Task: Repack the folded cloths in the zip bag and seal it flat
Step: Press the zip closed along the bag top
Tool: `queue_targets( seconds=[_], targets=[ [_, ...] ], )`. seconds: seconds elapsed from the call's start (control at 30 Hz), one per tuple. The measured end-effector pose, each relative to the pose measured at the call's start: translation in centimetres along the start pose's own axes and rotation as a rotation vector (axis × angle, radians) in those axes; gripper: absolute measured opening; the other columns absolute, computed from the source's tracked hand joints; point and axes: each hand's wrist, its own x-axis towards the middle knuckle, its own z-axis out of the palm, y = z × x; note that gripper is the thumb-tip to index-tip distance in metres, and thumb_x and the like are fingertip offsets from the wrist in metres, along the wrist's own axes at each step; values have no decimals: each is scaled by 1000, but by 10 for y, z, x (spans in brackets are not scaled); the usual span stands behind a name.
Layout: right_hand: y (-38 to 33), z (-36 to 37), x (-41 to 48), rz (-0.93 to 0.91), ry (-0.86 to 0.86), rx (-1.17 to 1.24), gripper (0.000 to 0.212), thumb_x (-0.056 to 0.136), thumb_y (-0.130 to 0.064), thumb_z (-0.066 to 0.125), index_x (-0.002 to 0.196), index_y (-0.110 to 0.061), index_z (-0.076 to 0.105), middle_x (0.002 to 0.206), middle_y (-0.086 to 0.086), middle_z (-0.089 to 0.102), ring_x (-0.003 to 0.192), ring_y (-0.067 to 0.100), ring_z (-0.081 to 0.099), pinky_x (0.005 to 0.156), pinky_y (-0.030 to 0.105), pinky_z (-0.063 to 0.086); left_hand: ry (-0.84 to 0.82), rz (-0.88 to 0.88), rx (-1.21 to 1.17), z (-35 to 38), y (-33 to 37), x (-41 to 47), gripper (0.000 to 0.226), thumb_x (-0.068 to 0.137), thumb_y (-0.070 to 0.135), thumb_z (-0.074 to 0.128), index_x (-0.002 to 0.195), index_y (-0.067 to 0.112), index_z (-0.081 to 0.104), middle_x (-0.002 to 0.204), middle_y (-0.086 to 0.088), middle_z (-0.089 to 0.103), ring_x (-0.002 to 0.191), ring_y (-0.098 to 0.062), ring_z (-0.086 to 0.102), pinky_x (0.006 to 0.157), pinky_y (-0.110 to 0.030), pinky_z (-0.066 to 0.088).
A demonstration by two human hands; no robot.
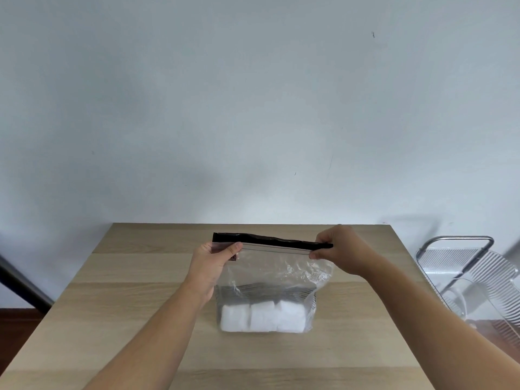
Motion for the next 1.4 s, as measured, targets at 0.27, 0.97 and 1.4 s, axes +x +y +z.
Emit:
queue_targets(
  seconds=[0.27,0.97,1.4],
  targets=[
    [7,-3,-4,-1,-37,20,19,70,-30,82,65,-18,68,45,-11,48,42,2,38,44,14,28,27,-42,-11,-3,-1,2,18,63,17,79,78,9,72,59,5,72,53,-4,63,67,-23,46],
    [-18,6,-5,-47,-58,-149,16,68,-36,81,74,-26,70,65,-8,65,62,10,55,58,26,43,-31,1,21,6,2,-2,5,71,9,76,72,12,72,58,5,71,53,-5,62,57,-14,49],
    [-22,9,-1,-43,-85,-170,20,68,-34,81,61,-30,64,54,-11,56,50,4,47,50,23,36,-38,-3,30,8,1,-5,6,71,10,77,76,9,73,58,5,69,57,-8,60,68,-23,48]
  ],
)
